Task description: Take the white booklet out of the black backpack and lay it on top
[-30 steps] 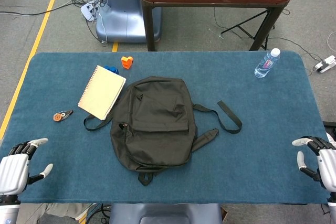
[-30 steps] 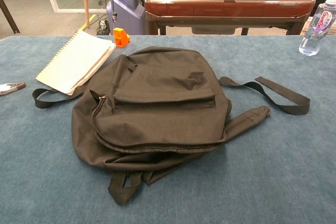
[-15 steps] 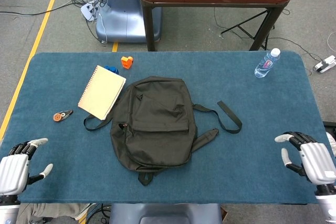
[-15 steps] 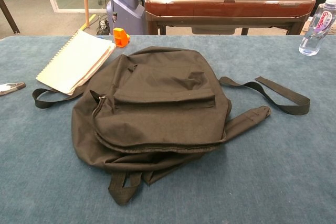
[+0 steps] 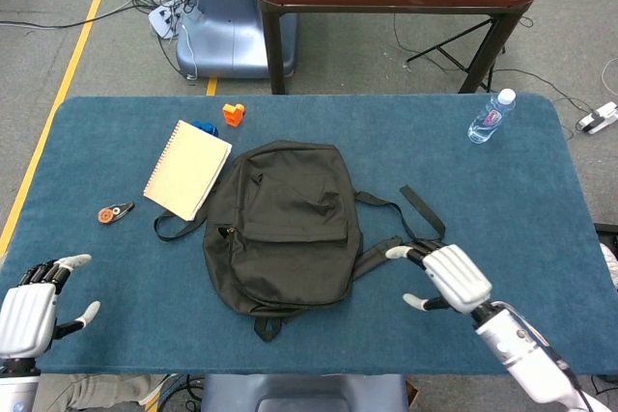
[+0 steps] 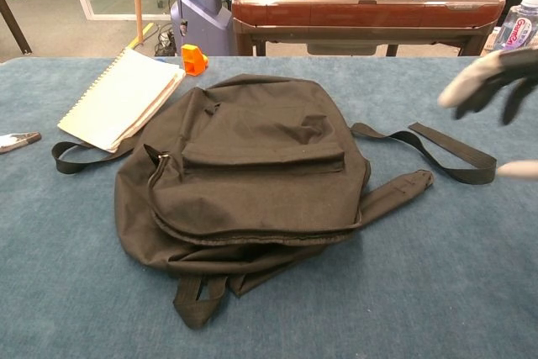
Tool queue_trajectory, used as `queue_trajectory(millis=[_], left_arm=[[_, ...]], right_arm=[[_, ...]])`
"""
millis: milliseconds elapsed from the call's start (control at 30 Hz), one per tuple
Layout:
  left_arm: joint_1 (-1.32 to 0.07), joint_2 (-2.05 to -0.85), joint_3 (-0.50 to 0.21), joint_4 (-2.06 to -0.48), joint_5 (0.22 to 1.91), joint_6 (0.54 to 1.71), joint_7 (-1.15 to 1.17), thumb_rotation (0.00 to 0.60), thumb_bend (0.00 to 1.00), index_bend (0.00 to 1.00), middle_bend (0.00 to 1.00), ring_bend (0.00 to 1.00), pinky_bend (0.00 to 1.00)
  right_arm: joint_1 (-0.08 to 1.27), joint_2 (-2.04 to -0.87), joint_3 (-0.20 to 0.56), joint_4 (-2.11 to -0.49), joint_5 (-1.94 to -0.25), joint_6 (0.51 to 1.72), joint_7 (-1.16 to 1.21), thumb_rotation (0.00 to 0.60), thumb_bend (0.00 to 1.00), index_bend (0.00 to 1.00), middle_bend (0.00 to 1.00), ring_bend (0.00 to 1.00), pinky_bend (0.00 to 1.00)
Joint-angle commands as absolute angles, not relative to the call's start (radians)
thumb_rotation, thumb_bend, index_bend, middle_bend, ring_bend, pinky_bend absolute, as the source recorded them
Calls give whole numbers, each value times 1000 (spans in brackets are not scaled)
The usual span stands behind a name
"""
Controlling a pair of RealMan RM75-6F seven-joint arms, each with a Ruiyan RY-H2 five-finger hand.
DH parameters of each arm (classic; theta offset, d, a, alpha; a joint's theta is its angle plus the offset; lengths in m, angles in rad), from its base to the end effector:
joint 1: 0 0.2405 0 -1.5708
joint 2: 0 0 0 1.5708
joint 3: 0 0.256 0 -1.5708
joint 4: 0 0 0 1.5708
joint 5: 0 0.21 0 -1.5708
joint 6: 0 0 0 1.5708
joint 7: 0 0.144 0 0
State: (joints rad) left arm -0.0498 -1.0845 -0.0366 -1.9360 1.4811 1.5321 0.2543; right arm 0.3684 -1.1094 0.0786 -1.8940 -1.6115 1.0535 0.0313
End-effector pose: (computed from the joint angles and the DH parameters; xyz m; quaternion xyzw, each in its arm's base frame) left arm -0.2548 0.1636 0.1525 -0.5771 -0.4057 -0.3919 0.5905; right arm -0.1885 -0.2287 0.0848 0.7262 -0.4346 0.4191 0.3289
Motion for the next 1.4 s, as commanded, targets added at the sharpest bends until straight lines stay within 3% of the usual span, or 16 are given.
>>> queue_trajectory(millis=[33, 100, 300, 600, 1033, 1267, 1400], left_arm=[[-50, -1084, -40, -1935, 1478, 1532, 254, 600, 241, 320, 306, 257, 215], [-52, -1085, -40, -1936, 1479, 1531, 256, 600, 242, 320, 305, 257, 215], [-57, -1089, -41, -1941, 1476, 1523, 268, 600, 241, 320, 306, 257, 215], [-65, -1094, -43, -1947, 1467, 1510, 283, 600, 242, 320, 305, 257, 215], [-66, -1094, -41, -1938, 1456, 1502, 278, 600, 241, 321, 302, 257, 208], [-65, -1089, -43, -1933, 1452, 1506, 268, 600, 241, 320, 302, 257, 208], [-64, -1086, -43, -1930, 1451, 1507, 264, 600, 242, 321, 302, 257, 208]], right_arm=[[430, -1194, 97, -1882, -1543, 969, -47, 600, 73, 239, 277, 216, 295], [453, -1237, 101, -1874, -1515, 943, -85, 600, 21, 221, 247, 192, 257], [495, -1365, 109, -1828, -1467, 933, -168, 600, 0, 187, 184, 133, 223], [540, -1498, 91, -1770, -1427, 921, -268, 600, 0, 7, 66, 6, 127], [609, -1659, 115, -1659, -1347, 903, -349, 600, 6, 0, 60, 0, 116], [650, -1684, 175, -1623, -1286, 886, -302, 600, 284, 7, 123, 1, 116], [663, -1669, 202, -1629, -1264, 896, -295, 600, 328, 26, 139, 13, 116]])
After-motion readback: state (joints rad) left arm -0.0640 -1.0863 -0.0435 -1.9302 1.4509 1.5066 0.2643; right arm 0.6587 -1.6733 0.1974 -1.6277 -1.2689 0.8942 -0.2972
